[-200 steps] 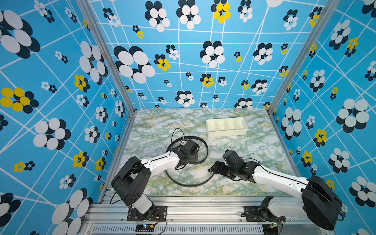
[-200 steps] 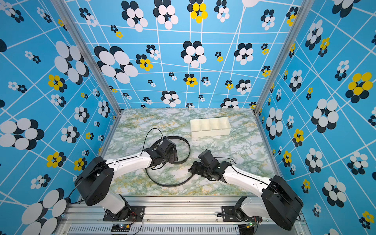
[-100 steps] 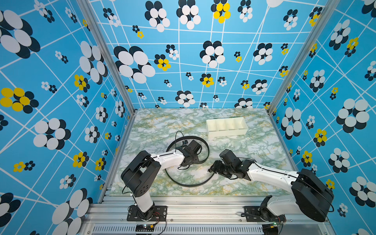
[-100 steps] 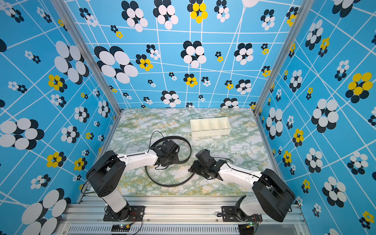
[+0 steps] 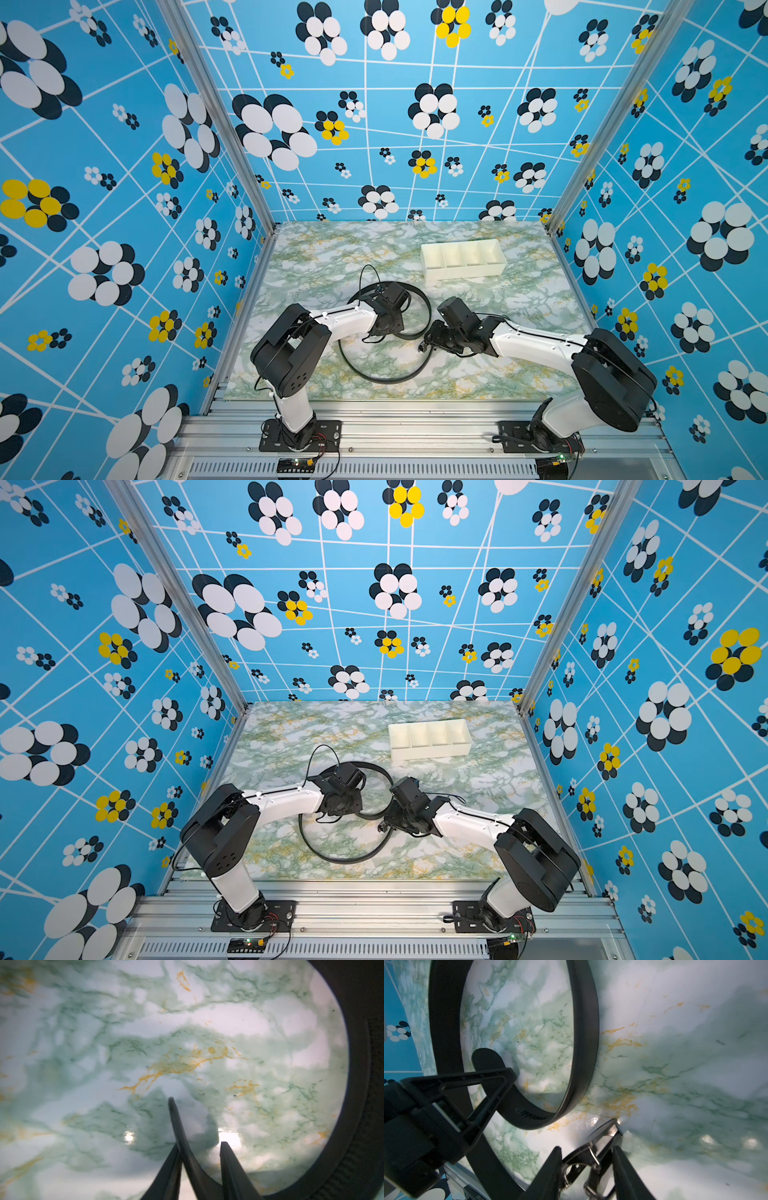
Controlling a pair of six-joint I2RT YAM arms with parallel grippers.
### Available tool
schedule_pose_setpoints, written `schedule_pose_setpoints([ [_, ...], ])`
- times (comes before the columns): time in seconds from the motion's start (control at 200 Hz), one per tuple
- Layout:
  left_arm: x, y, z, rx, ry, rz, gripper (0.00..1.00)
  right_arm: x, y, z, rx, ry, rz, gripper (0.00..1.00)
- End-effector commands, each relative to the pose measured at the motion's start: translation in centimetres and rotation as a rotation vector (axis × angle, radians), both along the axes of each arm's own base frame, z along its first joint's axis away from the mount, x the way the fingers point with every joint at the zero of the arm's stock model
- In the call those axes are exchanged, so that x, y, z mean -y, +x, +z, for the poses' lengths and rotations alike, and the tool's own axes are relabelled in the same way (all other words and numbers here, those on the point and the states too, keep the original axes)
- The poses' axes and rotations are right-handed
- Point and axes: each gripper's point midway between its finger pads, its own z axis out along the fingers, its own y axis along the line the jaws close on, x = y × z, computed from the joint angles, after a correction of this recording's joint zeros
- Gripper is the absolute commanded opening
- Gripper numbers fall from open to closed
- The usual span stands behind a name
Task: Place the belts into the storage roll
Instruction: Roll the belt at the center of the board.
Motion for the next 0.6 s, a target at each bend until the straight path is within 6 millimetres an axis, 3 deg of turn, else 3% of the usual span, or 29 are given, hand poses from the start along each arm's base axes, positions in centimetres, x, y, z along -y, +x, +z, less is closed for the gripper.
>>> schedule_pose_setpoints([
  [0.0,-3.5,-2.1,-1.5,-0.118,0.085,-0.035,0.31,1.5,-1.1,-1.6,-0.035,-0.092,0.011,0.44],
  [0.08,-4.4,-1.7,-1.1,-0.110,0.078,-0.022,0.29,1.5,-1.1,-0.8,-0.002,-0.081,0.016,0.57],
  [0.29,-6.3,-0.7,-0.2,-0.099,0.142,-0.045,0.30,2.0,-2.1,0.9,0.040,-0.061,0.038,0.68],
  [0.435,-6.3,-0.6,-0.2,-0.096,0.145,-0.055,0.30,1.5,-3.5,1.3,0.037,-0.061,0.077,0.69],
  [0.595,-5.9,-0.6,-0.6,-0.102,0.121,-0.053,0.30,0.9,-4.8,0.2,-0.013,-0.077,0.102,0.68],
])
